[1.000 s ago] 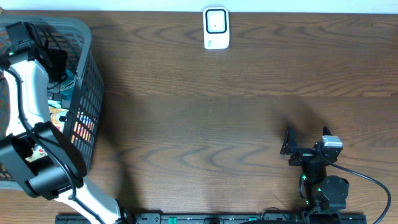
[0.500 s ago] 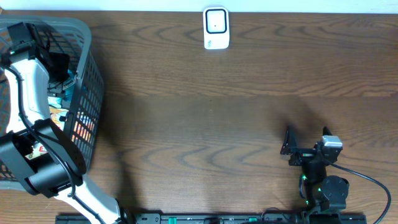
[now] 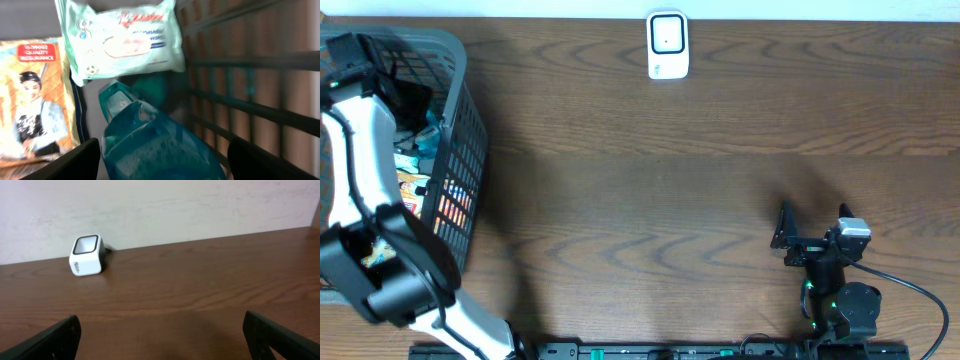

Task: Scan the item barcode
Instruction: 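Grasp the blue mouthwash bottle with the left gripper and lift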

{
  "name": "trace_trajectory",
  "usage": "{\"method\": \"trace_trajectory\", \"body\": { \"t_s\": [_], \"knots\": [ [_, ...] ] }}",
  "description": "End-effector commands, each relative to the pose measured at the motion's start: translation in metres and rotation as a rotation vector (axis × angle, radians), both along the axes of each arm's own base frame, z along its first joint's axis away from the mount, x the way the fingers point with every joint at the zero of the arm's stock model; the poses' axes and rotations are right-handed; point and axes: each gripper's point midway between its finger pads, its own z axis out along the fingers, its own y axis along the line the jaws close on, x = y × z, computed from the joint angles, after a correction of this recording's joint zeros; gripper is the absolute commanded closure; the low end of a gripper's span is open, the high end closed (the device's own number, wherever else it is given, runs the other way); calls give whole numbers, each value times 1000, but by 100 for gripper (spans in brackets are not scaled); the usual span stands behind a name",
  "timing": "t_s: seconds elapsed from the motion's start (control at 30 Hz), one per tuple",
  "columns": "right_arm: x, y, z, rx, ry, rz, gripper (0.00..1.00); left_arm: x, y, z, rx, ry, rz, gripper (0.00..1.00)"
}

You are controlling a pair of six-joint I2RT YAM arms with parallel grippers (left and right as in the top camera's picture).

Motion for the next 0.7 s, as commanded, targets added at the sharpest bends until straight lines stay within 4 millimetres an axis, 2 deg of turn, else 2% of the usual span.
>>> {"method": "trace_trajectory", "body": {
  "t_s": [0.0, 0.2, 0.37, 0.43, 0.53, 0.67],
  "knots": [
    [0, -2, 0, -15, -2, -11, 1, -8, 0, 91, 113, -191, -11, 65],
    [0, -2, 0, -15, -2, -11, 1, -34, -11, 161, 181, -342, -7, 66],
    [0, -2, 0, -15, -2, -11, 1, -60, -38, 216, 187, -499, -56, 66],
    [0, -2, 0, -15, -2, -11, 1, -70, -58, 239, 162, -578, -114, 66],
    [0, -2, 0, -15, -2, -11, 1, -79, -93, 261, 116, -662, -219, 66],
    [0, -2, 0, -15, -2, -11, 1, -85, -150, 274, 30, -718, -394, 66]
  ]
}}
